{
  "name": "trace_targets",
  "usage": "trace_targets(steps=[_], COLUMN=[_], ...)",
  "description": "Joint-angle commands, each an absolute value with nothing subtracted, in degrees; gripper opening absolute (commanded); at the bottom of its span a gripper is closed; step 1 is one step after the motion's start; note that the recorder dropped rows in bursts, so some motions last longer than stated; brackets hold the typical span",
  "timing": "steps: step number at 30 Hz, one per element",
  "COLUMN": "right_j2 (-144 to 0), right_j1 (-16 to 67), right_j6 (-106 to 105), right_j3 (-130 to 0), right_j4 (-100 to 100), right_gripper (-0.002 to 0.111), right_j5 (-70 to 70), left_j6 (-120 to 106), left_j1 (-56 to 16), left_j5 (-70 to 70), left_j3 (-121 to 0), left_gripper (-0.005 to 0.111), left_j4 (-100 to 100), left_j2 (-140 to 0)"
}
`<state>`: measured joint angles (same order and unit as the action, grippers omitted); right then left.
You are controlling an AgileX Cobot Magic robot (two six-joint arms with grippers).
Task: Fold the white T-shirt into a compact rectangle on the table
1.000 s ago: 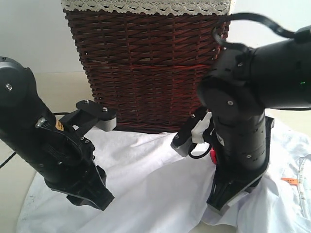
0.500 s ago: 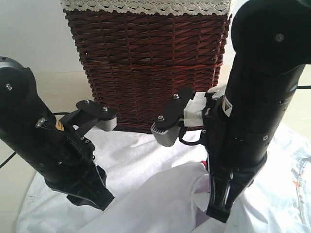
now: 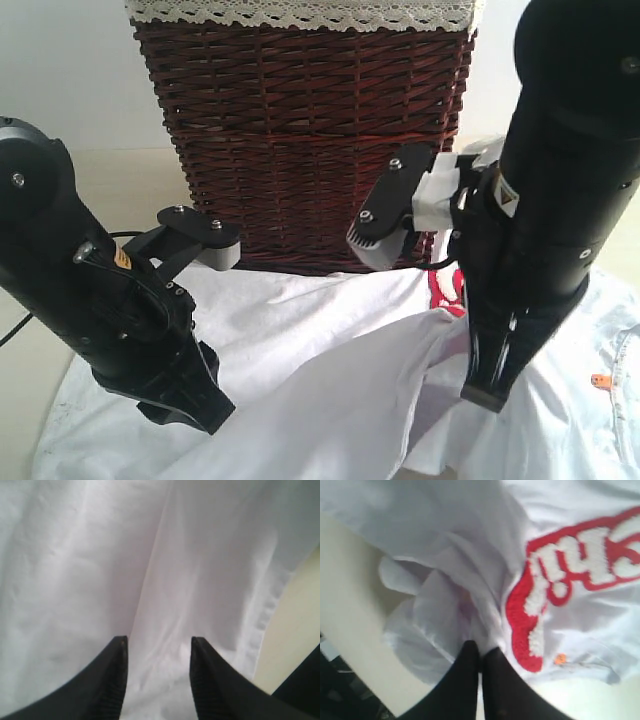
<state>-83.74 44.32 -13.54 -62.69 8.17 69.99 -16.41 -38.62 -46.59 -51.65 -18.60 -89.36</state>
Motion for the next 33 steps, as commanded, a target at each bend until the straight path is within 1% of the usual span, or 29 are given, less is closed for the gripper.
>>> trace_targets(steps=[1,4,8,11,15,17,18,20,21,22,23,24,25,26,29,33], right_j2=[-82.57,-82.57,-82.01,-80.98,-79.10,-78.30,-78.30,-78.42,-78.57,-78.93,-79.08,-79.29,-79.29,-79.49,-80.96,-80.94], right_j1=[44.32,44.32,44.32,44.32,44.32,44.32,44.32,44.32,44.32,44.32,44.32,44.32,44.32,44.32,44.32,44.32], right_j6=[-8.90,-13.26,-27.67,-31.87,-32.42,-24.76,-15.65,-9.22,-9.21,-9.32,-9.32,-7.21,-2.70,-1.13,0.00,-8.66], right_j3=[-63.26,-63.26,-63.26,-63.26,-63.26,-63.26,-63.26,-63.26,-63.26,-63.11,-62.84,-62.16,-60.87,-59.92,-53.63,-51.11], right_j4=[10.29,0.92,-17.16,-20.76,-16.33,-4.31,4.83,9.41,8.28,6.71,6.07,5.93,6.46,6.34,-0.47,-12.12], right_gripper=[0.000,0.000,0.000,0.000,0.000,0.000,0.000,0.001,0.004,0.016,0.026,0.044,0.056,0.059,0.058,0.058], right_j5=[69.96,69.96,69.96,69.96,69.96,69.96,69.96,69.96,69.96,69.96,69.96,69.96,67.68,67.56,68.51,69.96], left_j6=[-16.64,-16.78,-16.78,-16.78,-16.78,-16.76,-16.76,-16.76,-16.76,-16.76,-16.76,-16.76,-16.76,-16.76,-16.76,-16.76], left_j1=[-38.95,-38.95,-38.95,-38.95,-38.95,-38.95,-38.95,-38.95,-38.95,-38.95,-38.95,-38.95,-38.95,-38.95,-38.95,-38.95], left_j5=[-46.60,-46.60,-46.60,-46.60,-46.60,-46.71,-46.71,-46.71,-46.71,-46.71,-46.71,-46.71,-46.71,-46.71,-46.71,-46.59], left_j3=[-51.51,-51.51,-51.51,-51.51,-51.51,-51.51,-51.51,-51.51,-51.51,-51.51,-51.51,-51.51,-51.51,-51.51,-51.51,-51.51], left_gripper=[0.041,0.041,0.041,0.041,0.041,0.041,0.041,0.041,0.041,0.041,0.041,0.041,0.041,0.041,0.041,0.041], left_j4=[-19.01,-19.01,-19.01,-19.01,-19.01,-19.01,-19.01,-19.13,-19.13,-19.13,-19.13,-19.13,-19.23,-19.23,-19.35,-19.32], left_j2=[-89.32,-89.32,-89.32,-89.32,-89.32,-89.32,-89.32,-89.32,-89.32,-89.32,-89.32,-89.32,-89.32,-89.32,-89.32,-89.32])
